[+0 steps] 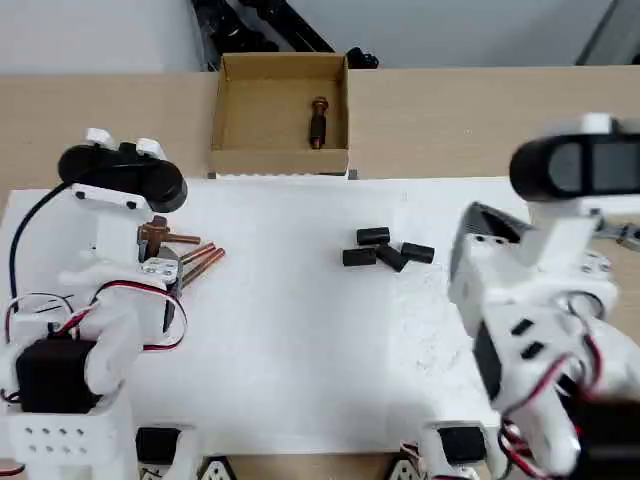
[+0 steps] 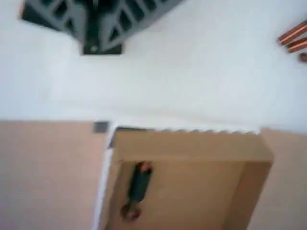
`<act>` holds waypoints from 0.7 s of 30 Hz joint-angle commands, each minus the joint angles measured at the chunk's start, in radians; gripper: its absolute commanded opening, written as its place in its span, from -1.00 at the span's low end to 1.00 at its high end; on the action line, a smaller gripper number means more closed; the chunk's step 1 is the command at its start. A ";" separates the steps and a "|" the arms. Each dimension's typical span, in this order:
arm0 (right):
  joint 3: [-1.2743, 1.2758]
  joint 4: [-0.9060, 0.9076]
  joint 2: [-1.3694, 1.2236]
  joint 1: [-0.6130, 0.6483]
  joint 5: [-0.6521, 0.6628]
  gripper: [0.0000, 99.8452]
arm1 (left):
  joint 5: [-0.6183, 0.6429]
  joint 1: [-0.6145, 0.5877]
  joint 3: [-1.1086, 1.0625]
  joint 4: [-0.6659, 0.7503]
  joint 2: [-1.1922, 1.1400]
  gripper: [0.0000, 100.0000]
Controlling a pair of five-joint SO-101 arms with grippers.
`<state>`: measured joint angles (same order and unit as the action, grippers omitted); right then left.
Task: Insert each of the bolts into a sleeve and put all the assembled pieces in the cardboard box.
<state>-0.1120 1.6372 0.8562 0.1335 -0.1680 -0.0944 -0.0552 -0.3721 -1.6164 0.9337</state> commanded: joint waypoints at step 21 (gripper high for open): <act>0.833 -0.809 0.476 0.358 0.155 -1.00 | -0.002 0.002 0.005 0.167 0.008 -0.99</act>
<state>0.6183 0.9068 1.2336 0.4849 -0.0269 -0.0959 -0.0552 -0.3721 -1.5121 0.9337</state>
